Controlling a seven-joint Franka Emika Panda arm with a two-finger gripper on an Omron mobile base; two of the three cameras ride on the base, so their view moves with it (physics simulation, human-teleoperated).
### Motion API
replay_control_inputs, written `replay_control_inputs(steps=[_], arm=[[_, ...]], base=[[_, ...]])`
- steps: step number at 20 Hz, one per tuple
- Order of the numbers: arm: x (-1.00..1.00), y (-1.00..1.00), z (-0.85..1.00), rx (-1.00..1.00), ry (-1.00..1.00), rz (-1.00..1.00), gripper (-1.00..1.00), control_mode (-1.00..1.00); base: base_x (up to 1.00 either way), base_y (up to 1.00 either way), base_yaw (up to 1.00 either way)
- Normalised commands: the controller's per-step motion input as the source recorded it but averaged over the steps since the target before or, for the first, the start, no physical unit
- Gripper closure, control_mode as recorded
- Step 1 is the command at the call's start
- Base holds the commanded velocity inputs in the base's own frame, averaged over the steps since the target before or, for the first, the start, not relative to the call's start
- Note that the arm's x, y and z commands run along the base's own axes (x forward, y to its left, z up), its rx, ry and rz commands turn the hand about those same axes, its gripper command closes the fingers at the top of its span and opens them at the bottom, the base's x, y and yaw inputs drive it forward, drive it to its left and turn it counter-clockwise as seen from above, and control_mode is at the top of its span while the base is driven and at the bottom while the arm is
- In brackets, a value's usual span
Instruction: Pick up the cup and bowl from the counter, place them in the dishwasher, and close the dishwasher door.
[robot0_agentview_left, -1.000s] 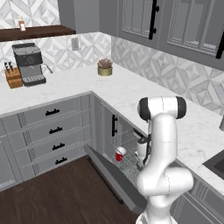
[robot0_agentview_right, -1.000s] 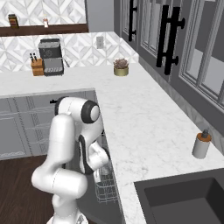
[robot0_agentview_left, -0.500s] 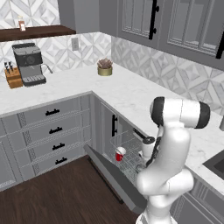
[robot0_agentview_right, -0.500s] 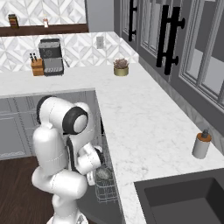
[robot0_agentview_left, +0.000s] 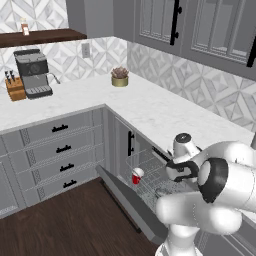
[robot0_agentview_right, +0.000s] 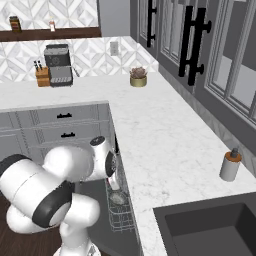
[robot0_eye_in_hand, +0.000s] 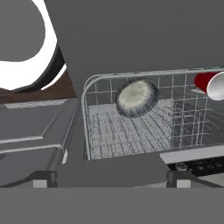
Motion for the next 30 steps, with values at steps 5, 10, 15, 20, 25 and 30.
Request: replay_control_inputs(steps=[5, 10, 15, 20, 25, 30], arm=[[-0.13, 0.49, 0.89, 0.05, 0.00, 0.10, -1.00, -1.00], [-0.18, 0.67, 0.24, 0.18, 0.00, 0.14, -1.00, -1.00], [-0.02, 0.40, 0.75, 0.03, 0.00, 0.08, -1.00, -1.00], [-0.01, 0.61, 0.18, 0.00, 0.04, 0.09, -1.00, -1.00], [0.00, 0.73, -0.05, 0.00, 0.10, 0.09, -1.00, -1.00], [-0.08, 0.56, -0.11, 0.00, 0.00, 0.08, -1.00, -1.00]], base=[[0.00, 0.00, 0.00], [0.00, 0.00, 0.00], [0.00, 0.00, 0.00], [0.00, 0.00, 0.00], [0.00, 0.00, 0.00], [0.00, 0.00, 0.00]])
